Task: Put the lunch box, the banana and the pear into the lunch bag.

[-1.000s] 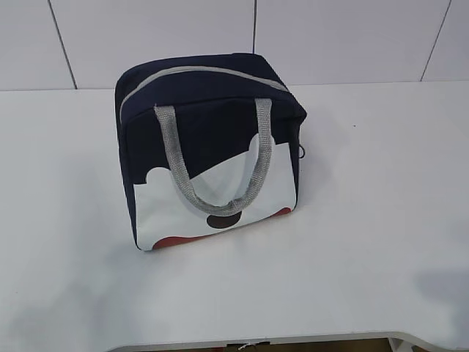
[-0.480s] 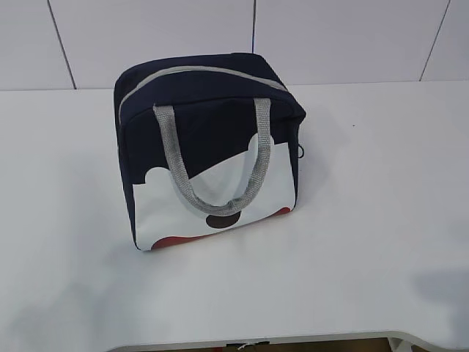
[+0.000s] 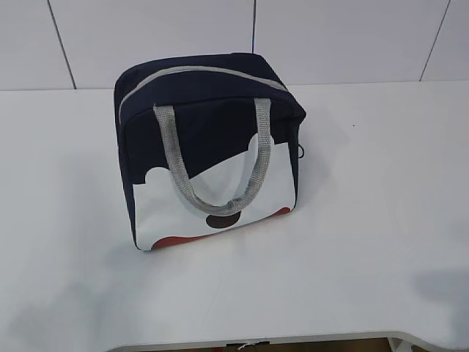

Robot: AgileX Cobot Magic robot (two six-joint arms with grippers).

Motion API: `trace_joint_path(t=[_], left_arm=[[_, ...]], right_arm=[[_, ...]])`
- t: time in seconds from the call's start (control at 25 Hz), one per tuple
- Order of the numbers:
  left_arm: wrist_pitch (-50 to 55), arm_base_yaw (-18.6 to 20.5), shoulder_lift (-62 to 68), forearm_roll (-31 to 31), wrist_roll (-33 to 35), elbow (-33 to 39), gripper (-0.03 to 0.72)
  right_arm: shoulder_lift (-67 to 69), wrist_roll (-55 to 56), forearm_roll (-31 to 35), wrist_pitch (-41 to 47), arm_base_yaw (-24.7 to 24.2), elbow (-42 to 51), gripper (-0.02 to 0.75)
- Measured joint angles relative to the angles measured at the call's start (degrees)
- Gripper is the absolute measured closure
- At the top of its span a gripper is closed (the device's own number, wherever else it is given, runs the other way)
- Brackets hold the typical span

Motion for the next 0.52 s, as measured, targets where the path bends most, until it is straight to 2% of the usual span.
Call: trace_joint_path(t=[0.52], left_arm=[[0.0, 0.0, 0.0, 0.0, 0.0, 0.0, 0.357]], right_arm=[[0.0, 0.0, 0.0, 0.0, 0.0, 0.0, 0.332]])
